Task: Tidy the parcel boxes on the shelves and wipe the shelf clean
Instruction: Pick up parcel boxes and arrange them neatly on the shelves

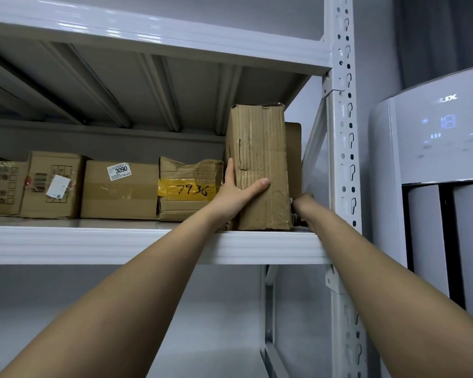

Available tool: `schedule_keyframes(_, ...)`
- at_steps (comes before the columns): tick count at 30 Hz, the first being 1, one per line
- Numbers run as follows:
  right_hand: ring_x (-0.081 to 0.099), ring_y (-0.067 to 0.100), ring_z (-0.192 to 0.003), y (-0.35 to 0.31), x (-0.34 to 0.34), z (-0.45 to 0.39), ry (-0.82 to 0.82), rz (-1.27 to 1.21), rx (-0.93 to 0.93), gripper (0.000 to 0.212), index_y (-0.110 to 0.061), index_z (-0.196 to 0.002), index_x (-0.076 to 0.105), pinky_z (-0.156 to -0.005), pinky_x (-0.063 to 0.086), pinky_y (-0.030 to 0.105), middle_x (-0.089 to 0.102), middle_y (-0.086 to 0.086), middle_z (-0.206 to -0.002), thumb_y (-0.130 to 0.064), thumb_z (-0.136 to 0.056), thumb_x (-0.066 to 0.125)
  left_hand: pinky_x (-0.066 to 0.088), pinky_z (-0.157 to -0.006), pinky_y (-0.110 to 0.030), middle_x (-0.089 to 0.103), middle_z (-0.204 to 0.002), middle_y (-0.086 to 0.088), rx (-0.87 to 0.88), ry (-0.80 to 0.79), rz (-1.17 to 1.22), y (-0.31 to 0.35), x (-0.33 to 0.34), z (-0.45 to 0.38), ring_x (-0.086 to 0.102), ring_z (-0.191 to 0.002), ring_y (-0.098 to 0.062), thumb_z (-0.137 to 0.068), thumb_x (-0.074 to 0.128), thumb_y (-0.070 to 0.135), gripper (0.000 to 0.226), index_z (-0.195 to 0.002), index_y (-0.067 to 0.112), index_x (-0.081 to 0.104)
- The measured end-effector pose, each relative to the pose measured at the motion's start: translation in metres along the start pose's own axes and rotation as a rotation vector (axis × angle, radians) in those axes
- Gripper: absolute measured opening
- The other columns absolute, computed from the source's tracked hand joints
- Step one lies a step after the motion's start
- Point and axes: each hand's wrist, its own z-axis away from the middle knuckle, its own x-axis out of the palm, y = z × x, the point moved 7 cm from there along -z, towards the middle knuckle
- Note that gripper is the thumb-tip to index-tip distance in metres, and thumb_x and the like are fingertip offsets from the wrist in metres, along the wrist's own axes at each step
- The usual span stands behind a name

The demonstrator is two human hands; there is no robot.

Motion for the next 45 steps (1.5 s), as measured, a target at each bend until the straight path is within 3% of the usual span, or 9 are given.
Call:
schedule_keyframes(3,0.05,0.028,-0.12,0.001,-0.003,-0.006,0.053,-0.097,-0.002,0.041,0.0,-0.134,0.034,-0.098,0.043,0.035,0.044,0.008,-0.14,-0.013,-0.095,0.036,0.031,-0.113,-0.046,0.031,-0.151,-0.002,-0.008,0.007,-0.021,0.006,0.0,0.004,0.039,-0.134,-0.022,-0.065,0.074,0.059,0.121,-0.152,0.032,-0.006)
schedule_keyframes(5,0.054,0.03,-0.113,-0.008,-0.005,0.007,0.041,-0.094,-0.06,0.042,-0.003,-0.13,0.041,-0.094,0.048,0.039,0.05,0.008,-0.133,-0.014,-0.089,0.042,0.032,-0.113,-0.047,0.032,-0.151,-0.003,-0.022,0.015,-0.032,0.009,-0.001,0.008,0.04,-0.133,-0.023,-0.062,0.074,0.061,0.122,-0.152,0.032,-0.003)
schedule_keyframes(8,0.055,0.028,-0.11,-0.02,-0.01,0.04,0.014,-0.158,-0.129,0.034,-0.008,-0.127,0.05,-0.093,0.045,0.036,0.056,0.01,-0.121,-0.02,-0.096,0.04,0.034,-0.112,-0.046,0.033,-0.15,-0.003,-0.066,0.059,-0.034,0.01,-0.003,0.013,0.04,-0.133,-0.024,-0.059,0.075,0.062,0.123,-0.153,0.029,0.004)
schedule_keyframes(15,0.058,0.03,-0.111,-0.042,-0.002,0.077,-0.067,-0.385,-0.203,0.038,-0.006,-0.124,0.054,-0.099,0.046,0.043,0.061,0.015,-0.119,-0.031,-0.101,0.038,0.034,-0.111,-0.044,0.039,-0.147,-0.009,-0.063,0.304,-0.122,0.017,0.003,0.027,0.041,-0.132,-0.026,-0.089,0.06,0.043,0.081,-0.15,0.013,0.016)
schedule_keyframes(21,0.05,0.024,-0.121,-0.044,0.001,0.097,-0.027,-0.263,-0.276,0.044,-0.019,-0.139,0.041,-0.105,0.039,0.043,0.053,0.003,-0.13,-0.031,-0.097,0.045,0.037,-0.108,-0.041,0.045,-0.144,-0.01,-0.077,0.321,-0.255,0.022,0.003,0.043,0.045,-0.129,-0.027,-0.096,0.048,0.031,0.063,-0.149,0.011,0.021)
schedule_keyframes(26,0.049,0.023,-0.122,-0.042,-0.001,0.122,0.033,-0.102,-0.321,0.056,-0.021,-0.144,0.033,-0.104,0.04,0.041,0.047,0.003,-0.139,-0.022,-0.09,0.05,0.043,-0.097,-0.038,0.054,-0.135,-0.011,-0.102,0.249,-0.547,0.03,-0.004,0.06,0.053,-0.119,-0.031,-0.095,0.046,0.02,0.057,-0.147,0.014,0.026)
schedule_keyframes(32,0.047,0.022,-0.123,-0.052,-0.011,0.157,0.141,0.073,-0.309,0.052,-0.015,-0.142,0.037,-0.093,0.036,0.028,0.038,0.005,-0.144,-0.022,-0.093,0.05,0.051,-0.088,-0.041,0.065,-0.12,-0.002,-0.054,0.192,-0.65,0.034,-0.028,0.082,0.061,-0.105,-0.026,-0.091,0.047,0.017,0.041,-0.13,0.026,0.053)
schedule_keyframes(37,0.053,0.014,-0.105,-0.063,-0.01,0.199,0.275,0.118,-0.37,0.029,-0.02,-0.121,0.054,-0.081,0.037,0.027,0.048,-0.003,-0.128,-0.02,-0.093,0.048,0.051,-0.072,-0.033,0.068,-0.106,0.002,0.032,0.181,-0.744,0.046,-0.049,0.112,0.062,-0.096,-0.022,-0.094,0.045,0.021,0.026,-0.108,0.022,0.067)
schedule_keyframes(45,0.057,0.017,-0.092,-0.068,0.038,0.257,0.295,0.335,-0.498,0.016,-0.022,-0.092,0.063,-0.079,0.046,0.033,0.059,-0.007,-0.1,-0.019,-0.091,0.047,0.041,-0.06,-0.03,0.064,-0.098,0.0,0.277,0.177,-0.992,0.047,-0.075,0.165,0.059,-0.087,-0.023,-0.095,0.04,0.025,0.024,-0.098,0.017,0.062)
